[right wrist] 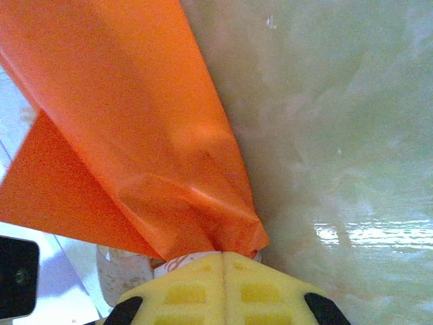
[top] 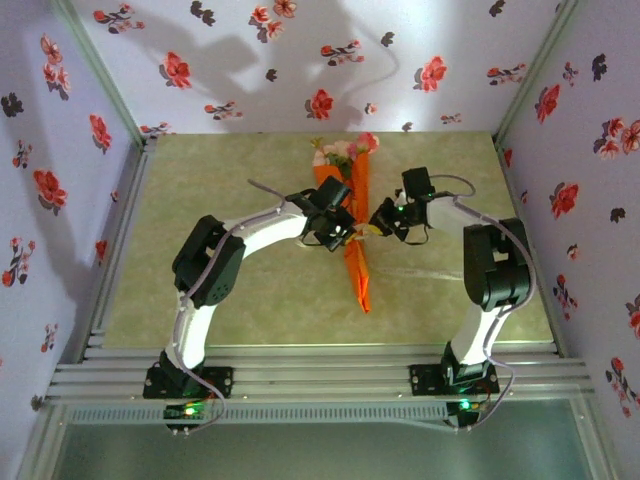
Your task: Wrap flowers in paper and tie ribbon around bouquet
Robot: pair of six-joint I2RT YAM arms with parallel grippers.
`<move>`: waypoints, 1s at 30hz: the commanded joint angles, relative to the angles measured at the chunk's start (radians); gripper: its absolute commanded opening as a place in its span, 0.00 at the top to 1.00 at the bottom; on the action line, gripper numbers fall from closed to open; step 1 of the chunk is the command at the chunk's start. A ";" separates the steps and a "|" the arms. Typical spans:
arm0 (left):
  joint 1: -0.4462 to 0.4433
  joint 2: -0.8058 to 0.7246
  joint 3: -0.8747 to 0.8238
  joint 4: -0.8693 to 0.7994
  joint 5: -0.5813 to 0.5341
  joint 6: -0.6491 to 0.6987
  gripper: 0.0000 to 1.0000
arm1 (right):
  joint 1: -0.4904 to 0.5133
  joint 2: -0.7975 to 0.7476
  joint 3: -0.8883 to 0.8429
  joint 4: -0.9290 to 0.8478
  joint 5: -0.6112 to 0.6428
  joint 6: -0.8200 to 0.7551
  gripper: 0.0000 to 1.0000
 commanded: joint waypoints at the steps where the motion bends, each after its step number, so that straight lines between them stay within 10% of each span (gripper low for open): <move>1: 0.001 -0.036 -0.012 0.004 -0.020 0.007 1.00 | -0.023 -0.043 -0.005 -0.012 0.048 0.008 1.00; 30: 0.000 -0.011 0.015 0.039 0.015 -0.003 1.00 | -0.067 -0.111 -0.111 -0.062 0.242 0.172 1.00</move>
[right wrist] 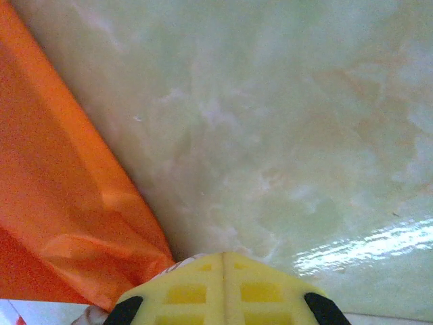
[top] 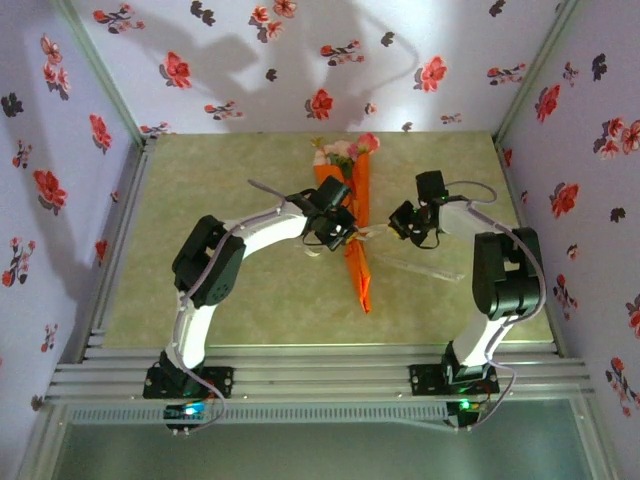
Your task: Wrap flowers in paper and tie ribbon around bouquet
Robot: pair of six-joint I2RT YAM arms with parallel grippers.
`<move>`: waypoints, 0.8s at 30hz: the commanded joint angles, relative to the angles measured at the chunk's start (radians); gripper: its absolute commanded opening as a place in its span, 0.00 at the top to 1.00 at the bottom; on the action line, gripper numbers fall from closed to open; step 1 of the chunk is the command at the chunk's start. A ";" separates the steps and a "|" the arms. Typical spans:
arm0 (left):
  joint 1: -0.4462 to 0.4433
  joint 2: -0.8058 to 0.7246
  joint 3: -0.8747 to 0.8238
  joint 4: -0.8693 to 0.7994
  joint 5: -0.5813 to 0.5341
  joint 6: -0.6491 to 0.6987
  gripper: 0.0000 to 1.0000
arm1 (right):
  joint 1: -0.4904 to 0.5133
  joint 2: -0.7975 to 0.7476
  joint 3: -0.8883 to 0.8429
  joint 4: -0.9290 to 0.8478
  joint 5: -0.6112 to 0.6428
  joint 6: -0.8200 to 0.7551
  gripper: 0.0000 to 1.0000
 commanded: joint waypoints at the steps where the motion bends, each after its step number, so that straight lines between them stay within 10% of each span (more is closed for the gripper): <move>1: 0.000 -0.011 0.022 0.010 0.017 0.002 1.00 | -0.008 -0.039 -0.047 0.003 0.033 0.088 1.00; 10: -0.001 -0.023 0.031 0.024 0.056 0.007 0.83 | 0.044 -0.194 -0.071 -0.018 0.102 0.279 0.54; 24: 0.007 -0.120 0.003 -0.028 0.051 0.014 0.56 | 0.145 -0.081 -0.001 -0.025 0.085 0.510 0.44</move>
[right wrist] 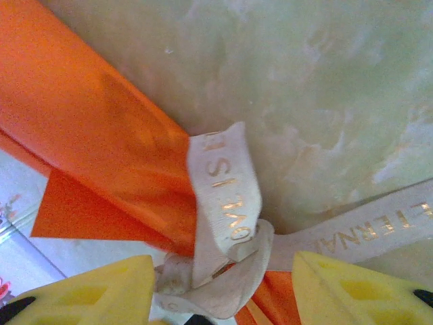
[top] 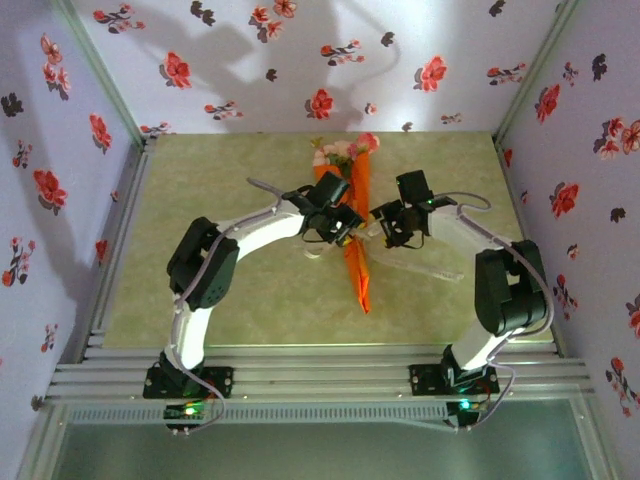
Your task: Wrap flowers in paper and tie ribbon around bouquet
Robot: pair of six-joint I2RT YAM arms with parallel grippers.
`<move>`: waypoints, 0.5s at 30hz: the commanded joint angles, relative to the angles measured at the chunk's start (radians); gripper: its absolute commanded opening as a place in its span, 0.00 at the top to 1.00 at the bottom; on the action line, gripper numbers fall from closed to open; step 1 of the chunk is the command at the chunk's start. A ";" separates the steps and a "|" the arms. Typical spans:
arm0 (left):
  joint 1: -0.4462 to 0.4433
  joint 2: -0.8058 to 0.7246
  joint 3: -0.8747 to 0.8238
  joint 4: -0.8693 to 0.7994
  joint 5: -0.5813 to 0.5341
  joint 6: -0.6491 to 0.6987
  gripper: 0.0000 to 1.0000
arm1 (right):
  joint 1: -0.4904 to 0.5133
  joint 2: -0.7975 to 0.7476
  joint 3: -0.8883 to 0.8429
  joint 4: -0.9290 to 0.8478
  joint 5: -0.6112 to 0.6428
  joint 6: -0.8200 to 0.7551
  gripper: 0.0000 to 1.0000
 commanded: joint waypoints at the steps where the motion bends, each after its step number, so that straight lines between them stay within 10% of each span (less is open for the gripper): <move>1: 0.007 -0.079 -0.006 -0.028 0.005 0.009 0.55 | -0.001 0.024 -0.008 0.006 0.025 0.064 0.45; 15: 0.094 -0.262 -0.344 0.095 -0.014 -0.154 0.46 | -0.009 0.162 0.013 0.178 0.000 0.027 0.46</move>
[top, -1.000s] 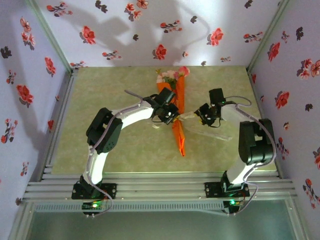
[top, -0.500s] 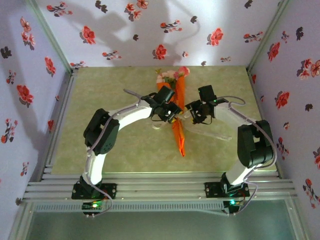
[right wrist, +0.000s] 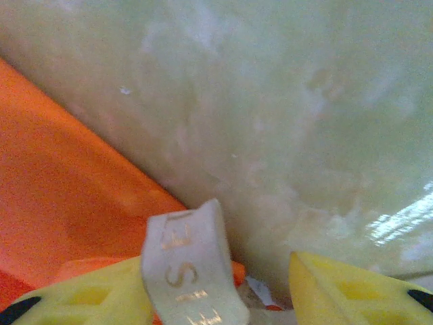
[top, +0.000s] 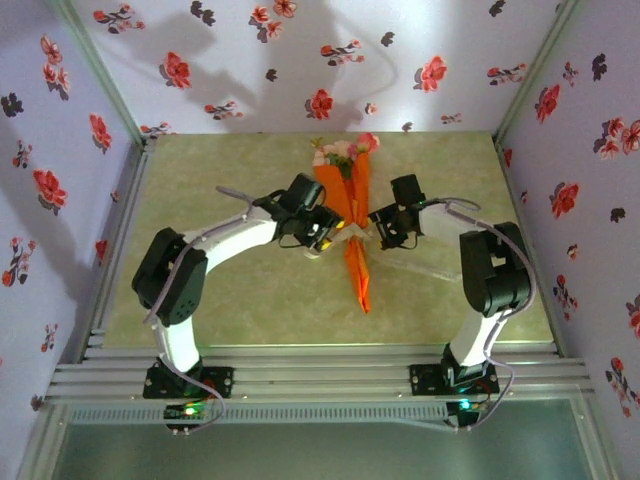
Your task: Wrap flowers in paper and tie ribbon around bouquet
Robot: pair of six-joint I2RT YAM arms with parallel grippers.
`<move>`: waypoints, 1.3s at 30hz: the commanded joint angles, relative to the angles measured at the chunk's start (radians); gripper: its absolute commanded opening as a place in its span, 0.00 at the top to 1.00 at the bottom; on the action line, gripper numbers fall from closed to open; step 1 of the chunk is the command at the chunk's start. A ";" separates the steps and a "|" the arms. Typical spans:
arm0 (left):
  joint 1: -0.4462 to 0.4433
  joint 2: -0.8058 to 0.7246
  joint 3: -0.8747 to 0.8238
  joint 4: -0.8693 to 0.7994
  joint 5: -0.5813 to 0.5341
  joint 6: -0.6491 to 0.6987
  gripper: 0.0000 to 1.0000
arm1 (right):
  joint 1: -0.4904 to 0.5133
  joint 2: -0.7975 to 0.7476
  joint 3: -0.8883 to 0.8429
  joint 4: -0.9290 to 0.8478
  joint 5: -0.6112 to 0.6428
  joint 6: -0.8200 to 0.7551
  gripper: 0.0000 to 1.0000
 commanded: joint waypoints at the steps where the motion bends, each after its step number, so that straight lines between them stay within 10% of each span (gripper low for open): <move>1: 0.023 -0.052 -0.089 0.052 -0.016 -0.100 0.45 | -0.005 0.026 0.010 0.068 0.003 0.006 0.47; 13: 0.046 -0.036 -0.218 0.077 -0.093 -0.270 0.44 | -0.001 0.040 -0.032 0.109 0.016 0.019 0.54; 29: 0.056 0.066 -0.131 0.010 -0.096 -0.174 0.53 | 0.005 0.021 -0.058 0.114 0.059 0.022 0.73; 35: 0.052 0.072 -0.119 0.015 -0.102 -0.162 0.97 | 0.011 0.003 -0.063 0.105 0.097 0.027 0.91; 39: 0.052 0.033 -0.113 0.000 -0.113 -0.142 1.00 | 0.011 -0.026 -0.059 0.081 0.139 0.012 1.00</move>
